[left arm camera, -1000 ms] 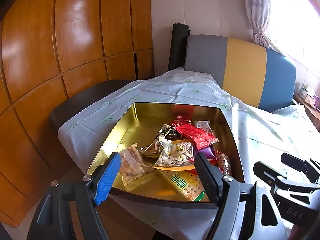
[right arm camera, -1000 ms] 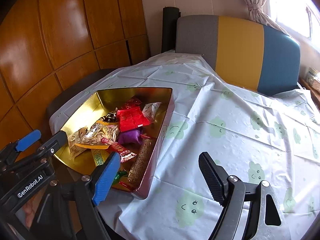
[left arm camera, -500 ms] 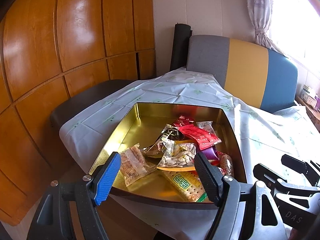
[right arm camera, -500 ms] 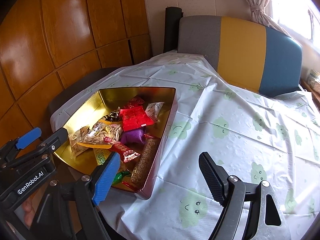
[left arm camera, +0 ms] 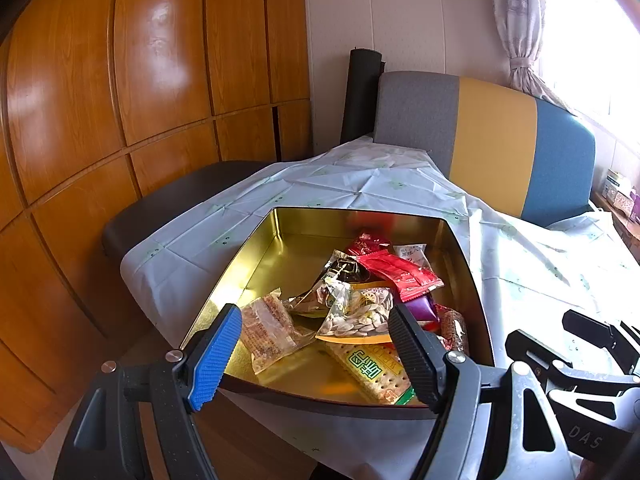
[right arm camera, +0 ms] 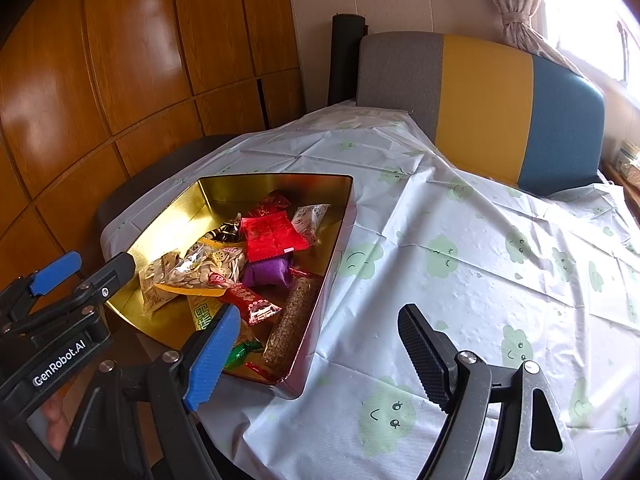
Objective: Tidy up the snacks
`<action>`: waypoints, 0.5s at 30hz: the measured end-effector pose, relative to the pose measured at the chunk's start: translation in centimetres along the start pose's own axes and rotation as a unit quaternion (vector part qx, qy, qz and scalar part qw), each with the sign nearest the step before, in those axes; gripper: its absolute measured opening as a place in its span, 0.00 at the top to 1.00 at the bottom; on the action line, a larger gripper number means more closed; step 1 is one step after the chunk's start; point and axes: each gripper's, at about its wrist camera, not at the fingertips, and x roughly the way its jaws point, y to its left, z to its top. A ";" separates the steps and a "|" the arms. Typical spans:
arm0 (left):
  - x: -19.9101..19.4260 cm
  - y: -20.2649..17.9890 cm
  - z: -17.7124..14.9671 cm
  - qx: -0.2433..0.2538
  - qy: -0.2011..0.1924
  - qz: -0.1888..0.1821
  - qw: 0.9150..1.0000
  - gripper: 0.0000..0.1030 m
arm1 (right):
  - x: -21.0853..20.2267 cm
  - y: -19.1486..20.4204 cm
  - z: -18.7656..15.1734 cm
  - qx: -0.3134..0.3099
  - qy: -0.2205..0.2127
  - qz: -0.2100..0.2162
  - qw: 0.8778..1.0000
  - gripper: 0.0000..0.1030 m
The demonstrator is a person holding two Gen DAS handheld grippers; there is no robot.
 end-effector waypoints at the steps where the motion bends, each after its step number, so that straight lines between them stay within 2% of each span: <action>1: 0.0 0.0 0.0 0.001 0.000 0.000 1.000 0.25 | 0.0 0.0 0.0 0.000 0.000 0.000 1.000 0.20; 15: -0.3 0.0 0.0 0.001 -0.003 0.002 1.000 0.25 | -0.1 0.0 0.0 0.001 -0.002 -0.001 1.000 0.20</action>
